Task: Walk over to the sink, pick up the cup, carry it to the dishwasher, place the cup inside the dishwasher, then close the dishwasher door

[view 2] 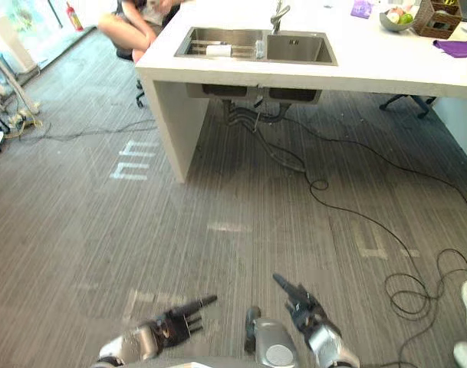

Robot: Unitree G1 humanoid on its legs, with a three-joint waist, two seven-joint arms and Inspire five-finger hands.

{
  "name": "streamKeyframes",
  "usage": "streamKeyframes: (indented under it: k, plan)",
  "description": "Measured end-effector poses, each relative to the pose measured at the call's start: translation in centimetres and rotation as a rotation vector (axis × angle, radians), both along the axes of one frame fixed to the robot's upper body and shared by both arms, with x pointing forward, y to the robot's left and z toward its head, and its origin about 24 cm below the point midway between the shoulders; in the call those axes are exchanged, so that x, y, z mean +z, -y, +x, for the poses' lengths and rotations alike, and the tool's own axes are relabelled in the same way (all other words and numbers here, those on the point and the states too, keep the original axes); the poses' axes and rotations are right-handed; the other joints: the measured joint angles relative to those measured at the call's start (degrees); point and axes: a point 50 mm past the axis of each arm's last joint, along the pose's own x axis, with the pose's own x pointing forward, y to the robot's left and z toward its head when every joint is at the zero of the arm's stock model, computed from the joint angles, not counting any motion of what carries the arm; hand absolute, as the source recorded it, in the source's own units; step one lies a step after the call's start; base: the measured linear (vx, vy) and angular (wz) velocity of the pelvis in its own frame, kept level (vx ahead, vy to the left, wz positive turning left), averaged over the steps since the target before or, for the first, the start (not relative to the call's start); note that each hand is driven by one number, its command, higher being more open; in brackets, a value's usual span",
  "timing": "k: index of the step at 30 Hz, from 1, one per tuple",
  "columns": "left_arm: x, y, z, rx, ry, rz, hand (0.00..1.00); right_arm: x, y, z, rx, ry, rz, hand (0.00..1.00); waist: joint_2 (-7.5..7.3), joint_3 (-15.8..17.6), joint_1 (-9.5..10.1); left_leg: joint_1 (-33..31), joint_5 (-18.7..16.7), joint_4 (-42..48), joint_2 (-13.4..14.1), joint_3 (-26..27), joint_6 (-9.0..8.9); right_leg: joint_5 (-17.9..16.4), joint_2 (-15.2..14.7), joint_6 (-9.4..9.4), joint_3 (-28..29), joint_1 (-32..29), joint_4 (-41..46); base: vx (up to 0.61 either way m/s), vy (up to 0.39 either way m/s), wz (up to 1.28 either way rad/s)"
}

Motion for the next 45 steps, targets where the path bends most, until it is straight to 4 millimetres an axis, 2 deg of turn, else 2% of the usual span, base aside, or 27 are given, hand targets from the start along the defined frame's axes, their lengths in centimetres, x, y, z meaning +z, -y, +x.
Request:
streamKeyframes:
  k: [1, 2, 3, 5, 8, 9, 11, 14, 16, 19, 23, 25, 27, 28, 29, 31, 32, 33, 35, 36, 37, 38, 39, 40, 41, 43, 45]
  plan:
    - [0.0, 0.0, -0.1, 0.01, 0.018, 0.0, 1.0, -0.1, 0.2, -0.4, 0.007, -0.014, -0.008, 1.0, 0.19, 0.4, 0.14, -1.9, 3.1, 5.6, 1.3, 0.1, -0.34, -0.7, 0.6, -0.58, 0.2, 2.3, -1.4, 0.47, -0.107, 0.04]
    - [0.1, -0.2, 0.1, 0.02, 0.055, 0.002, 1.0, -0.2, 0.4, -0.9, 0.013, -0.026, -0.018, 1.0, 1.16, 0.7, 0.12, -5.9, 3.1, 16.9, 3.3, 0.2, 0.22, -2.0, 2.0, -1.79, 0.5, 6.8, -3.3, 0.45, -0.08, -0.13]
    - [0.1, -0.6, 0.2, 0.018, 0.085, 0.019, 1.0, -0.2, 0.4, -1.0, 0.021, -0.028, -0.024, 1.0, 1.02, 0.9, 0.31, -9.6, 1.5, 23.4, 3.2, -0.1, 0.09, -2.7, 2.5, -1.85, 0.9, 11.1, -5.0, 0.43, -0.078, -0.14]
    - [0.6, -0.9, 0.7, 0.023, 0.142, 0.027, 1.0, 0.0, 0.6, -0.4, 0.027, -0.004, -0.037, 1.0, 0.29, 1.4, 1.21, -14.1, -0.1, 21.4, -0.5, 0.0, -0.33, -3.3, 2.5, -1.63, 2.2, 15.6, -7.5, 0.39, -0.09, -0.35]
    - [1.4, -1.1, 1.1, 0.05, 0.216, 0.026, 1.0, 0.8, 0.9, 1.8, 0.04, 0.057, -0.051, 1.0, -0.22, 2.0, 3.36, -16.0, -0.8, -0.2, -5.6, 1.3, -1.44, -2.8, 2.5, -0.69, 6.5, 19.1, -10.4, 0.36, -0.018, -0.74]
    - [1.3, -1.2, 0.8, 0.059, 0.215, 0.03, 1.0, 1.2, 0.9, 2.8, 0.047, 0.087, -0.053, 1.0, -0.36, 2.1, 3.31, -14.9, -0.1, -13.4, -7.3, 1.2, -2.19, -2.9, 2.3, -0.47, 7.9, 20.2, -11.4, 0.3, 0.057, -0.68]
    - [1.3, -1.1, 0.7, 0.064, 0.21, 0.035, 1.0, 1.8, 0.8, 4.1, 0.056, 0.138, -0.054, 1.0, -0.26, 3.2, 3.11, -12.5, 5.2, -34.7, -9.2, 1.2, -4.29, -3.4, 2.1, 0.35, 9.5, 23.2, -13.7, 0.29, 0.115, -0.46]
    - [1.4, -0.8, 1.1, 0.059, 0.211, 0.039, 1.0, 1.3, 1.3, 2.7, 0.052, 0.102, -0.055, 1.0, 0.4, 3.9, 2.92, -12.6, 6.3, -37.6, -8.5, 5.1, -5.85, -5.7, 2.3, 2.09, 9.3, 27.2, -15.5, 0.21, 0.177, 0.1]
    - [1.5, -0.9, 1.3, 0.028, 0.21, 0.059, 1.0, 0.6, 1.2, 0.9, 0.046, 0.048, -0.042, 1.0, -0.21, 4.5, 2.83, -10.7, 14.2, -38.2, -9.3, 9.1, -2.73, -9.6, 0.3, 4.49, 8.3, 29.3, -13.6, 0.35, 0.263, 0.29]
    - [1.7, -1.1, 1.9, 0.012, 0.219, 0.072, 1.0, 0.1, 0.3, 0.3, 0.052, 0.023, -0.007, 1.0, -1.73, 5.4, 3.05, -10.9, 18.1, -37.7, -13.2, 9.6, 2.34, -13.7, -3.7, 6.46, 7.5, 28.9, -10.8, 0.29, 0.209, 0.12]
    - [1.6, -1.8, 1.9, 0.038, 0.2, 0.105, 1.0, -0.3, -1.0, 0.6, 0.113, 0.024, 0.028, 1.0, -2.91, 5.8, 3.23, -11.5, 14.1, -33.5, -15.4, 11.2, 6.43, -13.0, -7.0, 7.72, 7.9, 27.9, -7.2, 0.27, 0.186, -0.08]
    - [1.5, -1.9, 1.6, 0.048, 0.18, 0.125, 1.0, -0.3, -1.0, 0.5, 0.127, 0.016, 0.025, 1.0, -3.01, 4.6, 3.33, -11.2, 12.4, -34.1, -16.6, 11.9, 6.81, -13.0, -8.4, 7.79, 8.8, 24.9, -1.5, 0.21, 0.169, -0.13]
    - [1.1, -2.2, 0.8, 0.064, 0.159, 0.162, 1.0, -0.3, -1.0, 0.6, 0.148, 0.035, 0.013, 1.0, -3.6, 2.8, 3.32, -8.9, 12.0, -38.7, -18.6, 12.6, 7.21, -12.2, -11.3, 13.68, 9.0, 16.9, 15.0, 0.24, 0.183, -0.09]
    - [1.1, -2.8, 0.6, 0.07, 0.148, 0.212, 1.0, -0.1, -1.4, 1.0, 0.17, 0.06, 0.011, 1.0, -5.43, 2.4, 3.1, -6.9, 11.6, -39.8, -20.3, 12.1, 7.72, -8.6, -13.1, 18.2, 9.3, 11.9, 29.2, 0.24, 0.143, 0.23]
    - [1.1, -3.1, 0.4, 0.069, 0.132, 0.258, 1.0, -0.2, -1.6, 0.9, 0.188, 0.061, 0.008, 1.0, -6.68, 1.7, 3.09, -5.4, 11.4, -40.1, -21.6, 11.3, 7.96, -7.0, -14.0, 18.75, 9.3, 9.4, 37.5, 0.26, 0.093, 0.55]
    - [1.4, -3.5, 0.7, 0.058, 0.139, 0.337, 1.0, -0.2, -1.5, 0.4, 0.186, 0.069, 0.002, 1.0, -7.06, 1.3, 3.03, -2.5, 10.2, -40.1, -22.9, 8.1, 8.24, -7.8, -14.5, 16.88, 7.0, 6.8, 46.0, 0.31, 0.028, 0.75]
    - [2.0, -3.7, 1.1, 0.063, 0.171, 0.378, 1.0, 0.0, -1.3, 0.5, 0.174, 0.087, -0.011, 1.0, -7.02, 1.2, 2.87, -1.2, 9.6, -40.0, -23.1, 6.1, 8.07, -9.7, -15.6, 13.73, 4.1, 4.7, 47.1, 0.25, -0.017, 0.78]
    - [2.5, -4.1, 1.5, 0.079, 0.201, 0.399, 1.0, 0.1, -1.0, 0.7, 0.155, 0.099, -0.018, 1.0, -6.62, 1.3, 2.86, -0.7, 9.0, -40.1, -23.1, 4.7, 8.18, -11.1, -16.8, 11.92, 2.1, 2.6, 46.1, 0.21, -0.035, 0.81]
    - [3.4, -4.7, 2.3, 0.118, 0.264, 0.417, 1.0, 0.4, -0.4, 0.9, 0.081, 0.114, -0.028, 1.0, -6.07, 1.7, 2.95, 0.8, 8.2, -40.0, -22.2, 1.6, 7.35, -13.2, -18.2, 9.58, -0.9, -1.2, 36.2, 0.2, -0.079, 0.69]
    - [3.6, -4.8, 2.5, 0.123, 0.28, 0.424, 1.0, 0.4, -0.1, 1.0, 0.065, 0.119, -0.036, 1.0, -5.41, 2.0, 2.9, 1.4, 7.8, -39.5, -21.2, 0.5, 6.77, -13.2, -17.4, 9.56, -1.5, -1.3, 29.4, 0.23, -0.169, 0.75]
    - [3.8, -5.2, 2.7, 0.123, 0.301, 0.436, 1.0, 0.4, 0.2, 0.8, 0.034, 0.114, -0.037, 1.0, -4.5, 2.3, 2.88, 1.6, 6.2, -37.4, -19.5, -1.2, 5.4, -11.8, -14.6, 10.49, -0.3, -0.7, 15.5, 0.15, -0.128, 0.66]
    - [4.0, -5.3, 2.8, 0.121, 0.313, 0.442, 1.0, 0.4, 0.2, 0.5, 0.018, 0.109, -0.032, 1.0, -4.49, 2.3, 2.9, 1.6, 5.4, -36.5, -19.2, -2.4, 4.91, -10.5, -13.8, 10.42, 1.2, -0.4, 10.7, 0.2, -0.205, 0.98]
    - [4.2, -5.5, 3.0, 0.109, 0.333, 0.453, 1.0, 0.0, 0.0, -0.6, -0.003, 0.079, -0.027, 1.0, -5.19, 2.1, 2.84, 1.6, 4.0, -34.7, -19.3, -4.7, 4.22, -6.2, -13.3, 9.87, 4.0, 0.1, 5.5, 0.28, -0.321, 1.01]
    - [4.4, -5.5, 2.9, 0.103, 0.349, 0.454, 1.0, -0.5, -0.4, -2.1, -0.018, 0.034, -0.015, 1.0, -6.95, 1.2, 3.22, 1.6, 2.2, -32.9, -19.9, -6.3, 3.51, 0.2, -13.8, 9.69, 4.6, 0.8, 3.7, 0.35, -0.411, 0.93]
    - [4.6, -5.8, 2.7, 0.101, 0.36, 0.466, 1.0, -0.8, -0.8, -3.0, -0.031, 0.012, -0.005, 1.0, -8.01, 0.7, 3.52, 1.6, 1.1, -32.0, -20.5, -6.6, 3.11, 1.1, -14.2, 9.47, 4.2, 1.2, 3.5, 0.37, -0.454, 0.44]
    - [4.6, -4.8, 1.8, 0.122, 0.375, 0.435, 1.0, -1.0, -0.4, -4.1, -0.065, -0.014, -0.008, 1.0, -5.09, -0.1, 4.12, 0.2, -2.2, -28.2, -15.5, -3.9, 0.93, -1.0, -10.6, 7.95, 2.6, 1.7, 2.5, 0.27, -0.315, -0.11]
    - [5.1, -4.2, 2.3, 0.098, 0.417, 0.432, 1.0, -1.1, -0.6, -4.2, -0.067, -0.027, 0.006, 1.0, -4.45, -0.5, 4.08, 0.3, -2.6, -29.2, -12.8, -3.4, -0.46, -1.1, -7.7, 6.79, 2.2, 2.0, 0.4, 0.2, -0.207, -0.21]
